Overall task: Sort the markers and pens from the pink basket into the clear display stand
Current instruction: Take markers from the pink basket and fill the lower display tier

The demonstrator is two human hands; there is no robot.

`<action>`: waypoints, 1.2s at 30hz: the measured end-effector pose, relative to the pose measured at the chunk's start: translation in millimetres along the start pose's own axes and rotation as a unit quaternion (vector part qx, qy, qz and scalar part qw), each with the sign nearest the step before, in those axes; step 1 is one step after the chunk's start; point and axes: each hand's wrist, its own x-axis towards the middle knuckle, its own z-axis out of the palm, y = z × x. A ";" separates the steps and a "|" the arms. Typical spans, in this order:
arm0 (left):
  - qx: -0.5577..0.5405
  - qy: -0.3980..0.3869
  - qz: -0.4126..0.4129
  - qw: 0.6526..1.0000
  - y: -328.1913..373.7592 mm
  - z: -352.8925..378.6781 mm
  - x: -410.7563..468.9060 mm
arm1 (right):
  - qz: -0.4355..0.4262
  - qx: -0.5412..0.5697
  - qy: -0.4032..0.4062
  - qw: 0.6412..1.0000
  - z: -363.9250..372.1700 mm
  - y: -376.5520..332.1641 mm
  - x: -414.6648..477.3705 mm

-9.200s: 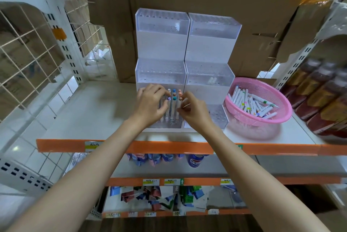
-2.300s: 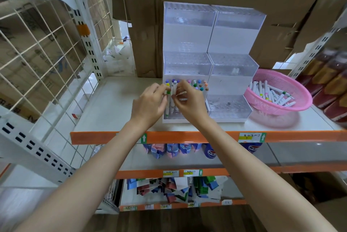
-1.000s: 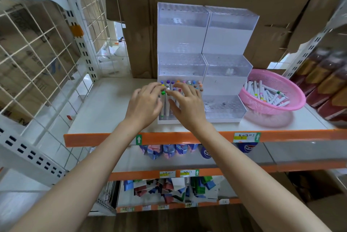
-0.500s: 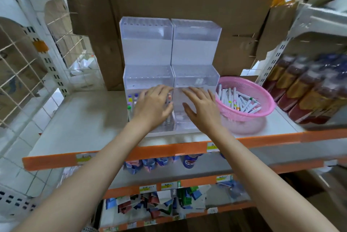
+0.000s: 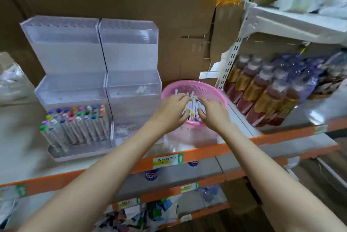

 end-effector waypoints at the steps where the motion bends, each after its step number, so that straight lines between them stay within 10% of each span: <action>1: 0.006 -0.023 -0.022 0.999 1.8 7.5 8.7 | 0.015 -0.003 -0.020 1.000 0.4 9.4 5.1; 10: 0.082 -0.201 -0.214 0.952 -5.3 52.6 59.0 | 0.052 0.019 -0.092 0.994 18.4 31.3 48.6; 20: 0.165 -0.168 -0.194 0.952 -12.5 75.3 76.6 | 0.028 0.110 -0.144 0.983 23.8 30.5 70.1; 36: -0.076 -0.040 -0.290 0.953 -17.8 67.2 72.3 | 0.011 0.233 -0.105 0.967 29.5 35.9 70.1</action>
